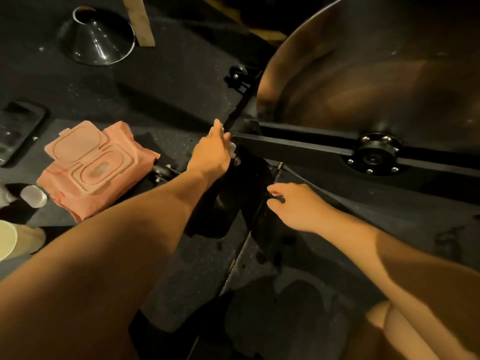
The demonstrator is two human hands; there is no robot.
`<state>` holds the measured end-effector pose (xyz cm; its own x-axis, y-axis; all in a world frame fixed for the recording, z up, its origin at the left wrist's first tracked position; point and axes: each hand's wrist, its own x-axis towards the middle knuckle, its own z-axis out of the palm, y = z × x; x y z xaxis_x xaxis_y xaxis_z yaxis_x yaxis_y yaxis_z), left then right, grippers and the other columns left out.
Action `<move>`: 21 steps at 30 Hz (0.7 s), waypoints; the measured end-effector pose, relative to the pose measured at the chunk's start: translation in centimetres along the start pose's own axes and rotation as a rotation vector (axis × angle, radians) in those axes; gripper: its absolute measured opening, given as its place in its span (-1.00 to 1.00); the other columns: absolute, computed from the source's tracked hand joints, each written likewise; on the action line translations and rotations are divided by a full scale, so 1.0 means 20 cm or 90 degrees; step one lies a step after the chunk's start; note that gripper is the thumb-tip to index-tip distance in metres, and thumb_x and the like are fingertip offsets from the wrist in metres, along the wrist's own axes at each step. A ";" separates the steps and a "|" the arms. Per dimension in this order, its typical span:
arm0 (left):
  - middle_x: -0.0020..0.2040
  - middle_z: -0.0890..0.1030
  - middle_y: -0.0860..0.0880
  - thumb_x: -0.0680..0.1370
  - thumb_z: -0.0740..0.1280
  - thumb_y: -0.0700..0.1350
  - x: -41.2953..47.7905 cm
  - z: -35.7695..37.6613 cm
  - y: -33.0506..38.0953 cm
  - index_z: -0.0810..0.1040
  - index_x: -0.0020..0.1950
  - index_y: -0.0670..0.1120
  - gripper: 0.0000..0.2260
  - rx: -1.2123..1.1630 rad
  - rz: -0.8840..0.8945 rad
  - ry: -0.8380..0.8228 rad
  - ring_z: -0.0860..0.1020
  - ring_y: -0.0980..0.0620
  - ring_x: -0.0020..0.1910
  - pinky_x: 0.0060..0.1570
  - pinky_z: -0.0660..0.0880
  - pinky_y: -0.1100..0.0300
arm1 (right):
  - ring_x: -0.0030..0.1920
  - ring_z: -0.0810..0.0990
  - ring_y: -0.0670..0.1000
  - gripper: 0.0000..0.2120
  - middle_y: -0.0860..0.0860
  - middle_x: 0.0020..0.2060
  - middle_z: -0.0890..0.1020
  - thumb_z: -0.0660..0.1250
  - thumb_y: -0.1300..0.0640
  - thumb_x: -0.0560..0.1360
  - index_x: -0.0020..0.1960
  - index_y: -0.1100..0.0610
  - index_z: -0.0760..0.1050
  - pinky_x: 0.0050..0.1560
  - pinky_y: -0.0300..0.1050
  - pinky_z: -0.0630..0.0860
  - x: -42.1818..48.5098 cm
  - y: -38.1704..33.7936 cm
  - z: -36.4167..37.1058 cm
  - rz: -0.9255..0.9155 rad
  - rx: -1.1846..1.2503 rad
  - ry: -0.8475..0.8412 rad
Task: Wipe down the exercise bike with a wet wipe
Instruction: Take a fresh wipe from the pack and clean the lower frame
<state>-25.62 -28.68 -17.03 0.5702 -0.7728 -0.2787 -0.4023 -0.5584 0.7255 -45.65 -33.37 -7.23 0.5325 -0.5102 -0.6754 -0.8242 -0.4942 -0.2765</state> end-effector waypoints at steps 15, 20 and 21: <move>0.50 0.26 -0.36 0.56 0.00 -0.16 -0.43 0.42 0.60 0.22 0.49 -0.38 -0.47 -0.048 0.393 0.079 0.17 -0.29 0.53 0.53 0.04 -0.14 | 0.22 0.51 0.16 -0.69 0.12 0.28 0.51 0.19 0.11 0.60 0.33 0.09 0.46 0.27 0.03 0.44 -0.01 0.20 -0.04 0.186 -0.248 -0.212; 0.44 0.42 -0.24 0.53 0.07 -0.15 -0.35 0.35 0.51 0.35 0.47 -0.27 -0.49 0.035 0.498 0.051 0.33 -0.18 0.47 0.54 0.03 -0.05 | 0.11 0.53 0.17 -0.78 0.12 0.09 0.57 0.16 0.13 0.60 0.17 0.12 0.51 0.13 -0.07 0.46 0.03 0.16 -0.05 0.137 -0.208 -0.123; 0.43 0.43 -0.23 0.51 0.05 -0.14 -0.31 0.33 0.45 0.36 0.47 -0.26 -0.47 0.060 0.483 0.061 0.34 -0.18 0.46 0.53 0.05 -0.07 | 0.03 0.54 0.17 -0.85 0.12 -0.02 0.56 0.18 0.13 0.60 0.05 0.13 0.50 0.01 -0.09 0.45 0.03 0.14 -0.06 0.138 -0.156 -0.089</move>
<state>-37.49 -30.95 -12.93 0.1720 -0.9273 0.3324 -0.7644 0.0872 0.6388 -47.36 -35.97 -7.61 0.3049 -0.5283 -0.7924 -0.8350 -0.5485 0.0444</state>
